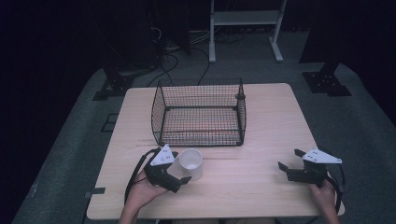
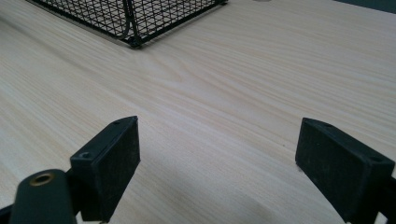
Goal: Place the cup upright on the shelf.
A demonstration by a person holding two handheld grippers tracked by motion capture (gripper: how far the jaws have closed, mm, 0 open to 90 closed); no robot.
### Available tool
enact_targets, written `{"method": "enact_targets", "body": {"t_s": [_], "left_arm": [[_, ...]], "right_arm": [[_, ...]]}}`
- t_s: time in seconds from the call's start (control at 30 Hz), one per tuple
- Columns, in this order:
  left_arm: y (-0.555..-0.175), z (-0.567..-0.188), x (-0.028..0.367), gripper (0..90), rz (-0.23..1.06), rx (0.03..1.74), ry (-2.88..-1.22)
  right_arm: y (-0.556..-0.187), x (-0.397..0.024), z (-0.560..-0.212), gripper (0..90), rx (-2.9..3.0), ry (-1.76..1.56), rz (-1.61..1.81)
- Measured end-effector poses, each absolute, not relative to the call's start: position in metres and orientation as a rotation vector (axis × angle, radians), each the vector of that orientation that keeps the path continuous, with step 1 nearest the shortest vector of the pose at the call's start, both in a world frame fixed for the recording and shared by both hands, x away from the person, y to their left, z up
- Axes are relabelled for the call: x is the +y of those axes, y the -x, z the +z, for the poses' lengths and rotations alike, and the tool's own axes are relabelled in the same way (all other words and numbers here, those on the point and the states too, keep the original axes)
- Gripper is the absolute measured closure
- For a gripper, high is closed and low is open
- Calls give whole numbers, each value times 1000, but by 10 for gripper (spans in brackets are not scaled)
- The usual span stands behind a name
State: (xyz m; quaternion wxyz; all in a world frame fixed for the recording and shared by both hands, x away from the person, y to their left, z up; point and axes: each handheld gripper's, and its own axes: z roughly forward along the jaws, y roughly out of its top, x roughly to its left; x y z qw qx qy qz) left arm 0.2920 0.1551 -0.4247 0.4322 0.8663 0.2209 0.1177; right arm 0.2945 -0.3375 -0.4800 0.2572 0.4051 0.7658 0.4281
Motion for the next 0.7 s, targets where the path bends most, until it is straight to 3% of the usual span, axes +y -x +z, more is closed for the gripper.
{"method": "enact_targets", "body": {"t_s": [0.7], "left_arm": [[-309,-434,139,22,272,569,-2234]], "right_arm": [[-294,-338,-480,131,2077,-1098,1163]]}}
